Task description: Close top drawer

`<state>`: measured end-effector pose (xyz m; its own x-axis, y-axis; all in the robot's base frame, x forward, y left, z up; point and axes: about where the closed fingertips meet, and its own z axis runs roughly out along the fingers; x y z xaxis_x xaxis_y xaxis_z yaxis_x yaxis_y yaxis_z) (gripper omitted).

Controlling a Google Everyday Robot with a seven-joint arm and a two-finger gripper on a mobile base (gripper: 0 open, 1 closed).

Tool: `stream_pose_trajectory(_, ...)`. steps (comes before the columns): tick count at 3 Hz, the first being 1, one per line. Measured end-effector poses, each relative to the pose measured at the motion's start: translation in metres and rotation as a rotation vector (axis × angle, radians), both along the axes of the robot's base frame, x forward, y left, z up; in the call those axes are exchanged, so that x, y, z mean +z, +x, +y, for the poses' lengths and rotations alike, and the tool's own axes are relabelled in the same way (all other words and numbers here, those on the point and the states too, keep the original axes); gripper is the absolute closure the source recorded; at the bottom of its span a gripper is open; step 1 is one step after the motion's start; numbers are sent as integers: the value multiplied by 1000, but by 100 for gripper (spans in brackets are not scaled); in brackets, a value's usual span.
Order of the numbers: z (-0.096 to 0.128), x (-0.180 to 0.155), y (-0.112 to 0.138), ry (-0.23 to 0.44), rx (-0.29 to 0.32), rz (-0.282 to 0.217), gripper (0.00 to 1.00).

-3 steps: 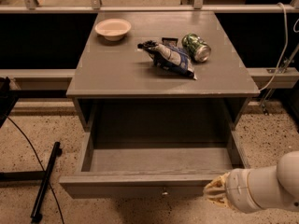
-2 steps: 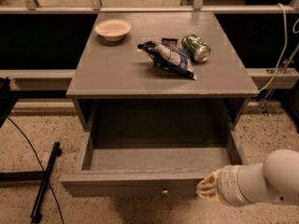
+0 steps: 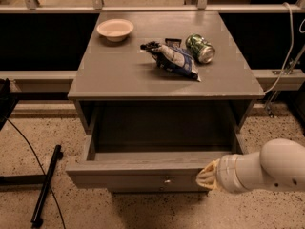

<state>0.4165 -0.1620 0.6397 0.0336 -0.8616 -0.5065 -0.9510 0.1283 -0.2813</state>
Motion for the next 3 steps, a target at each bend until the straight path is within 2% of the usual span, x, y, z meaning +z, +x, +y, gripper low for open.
stream_pose_trajectory(1, -1, 0, 17, 10, -25, -3, 100)
stream_pose_trajectory(2, 4, 17, 65, 41, -67, -28, 100)
stream_pose_trajectory(3, 4, 17, 65, 41, -67, -28, 100)
